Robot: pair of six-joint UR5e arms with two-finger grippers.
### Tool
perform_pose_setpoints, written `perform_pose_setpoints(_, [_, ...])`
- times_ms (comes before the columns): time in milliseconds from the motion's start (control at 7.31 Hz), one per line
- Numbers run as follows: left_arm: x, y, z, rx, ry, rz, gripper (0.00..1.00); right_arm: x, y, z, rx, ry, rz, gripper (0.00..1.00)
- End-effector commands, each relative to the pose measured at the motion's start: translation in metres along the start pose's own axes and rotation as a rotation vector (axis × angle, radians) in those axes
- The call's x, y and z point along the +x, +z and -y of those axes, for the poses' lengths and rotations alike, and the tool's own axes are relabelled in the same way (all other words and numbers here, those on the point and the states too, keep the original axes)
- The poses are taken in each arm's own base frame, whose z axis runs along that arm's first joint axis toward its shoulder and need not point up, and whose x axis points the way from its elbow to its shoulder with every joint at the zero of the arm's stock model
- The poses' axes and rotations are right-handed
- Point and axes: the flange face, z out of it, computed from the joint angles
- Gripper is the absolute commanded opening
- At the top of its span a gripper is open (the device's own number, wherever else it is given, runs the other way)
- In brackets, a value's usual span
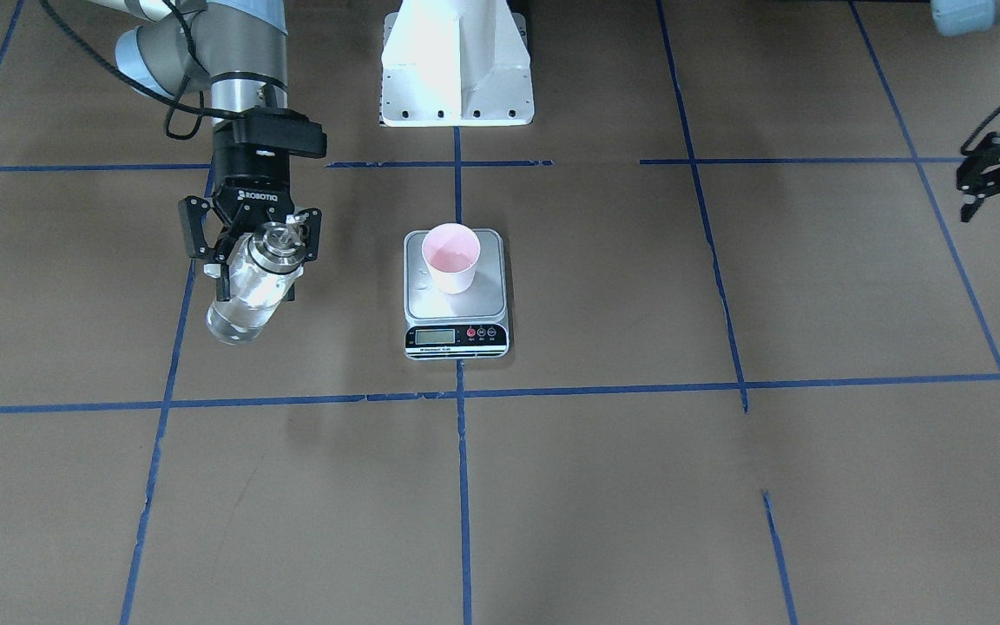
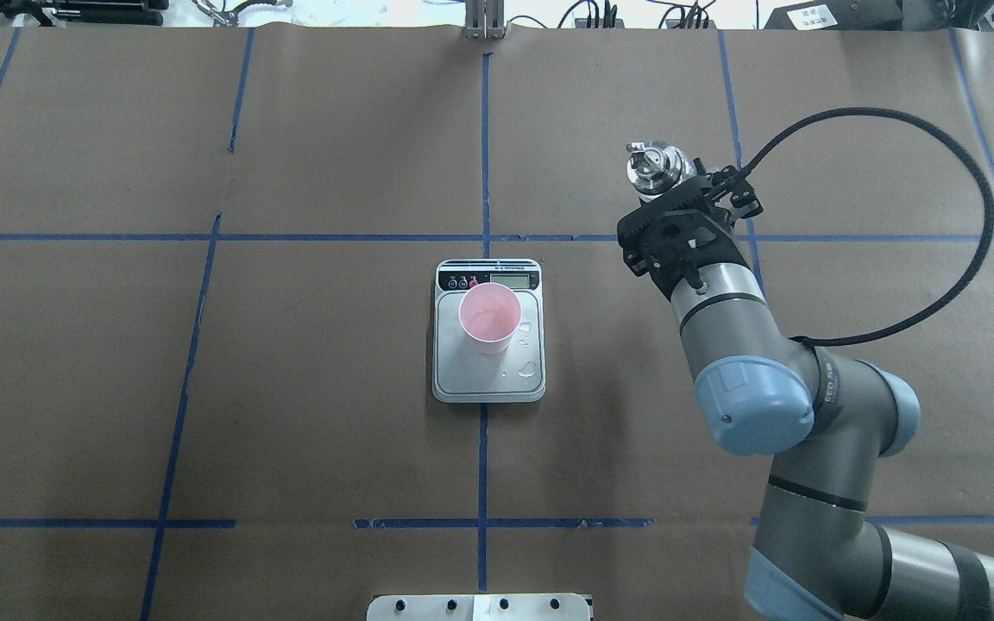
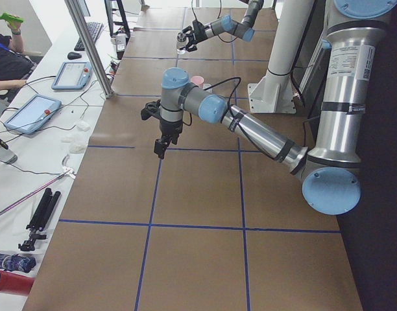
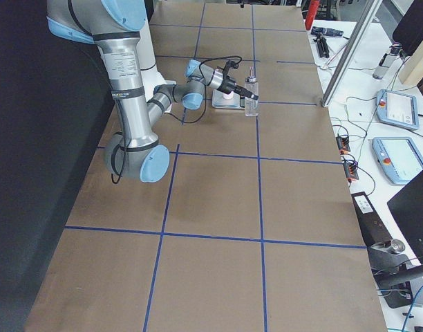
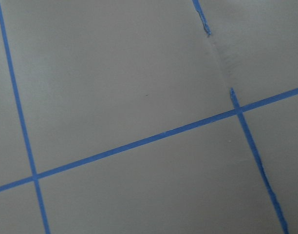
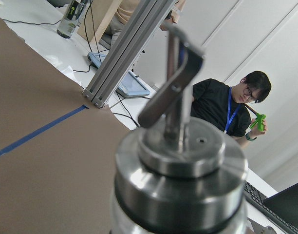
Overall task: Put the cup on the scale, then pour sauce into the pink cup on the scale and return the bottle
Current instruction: 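Lift and carry the bottle with the right gripper toward the cup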
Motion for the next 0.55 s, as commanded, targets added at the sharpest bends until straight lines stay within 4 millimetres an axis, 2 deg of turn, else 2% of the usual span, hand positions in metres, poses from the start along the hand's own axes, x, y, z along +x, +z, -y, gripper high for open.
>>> perform_pose_setpoints(0, [-0.09,0.026,-0.035,-0.048,-0.01,-0.003,1.0,-0.025,-0.003,-0.004,0.021,-0.108,-0.042,0.0])
perform_pose_setpoints(137, [-0.109,0.046,-0.041,-0.051,-0.071,-0.003,1.0,-0.026,-0.006,-0.004,0.034,-0.182,-0.069,0.0])
perform_pose_setpoints(411, [-0.124,0.065,-0.04,0.013,-0.176,0.012,1.0,-0.049,-0.004,-0.01,0.056,-0.302,-0.154,0.0])
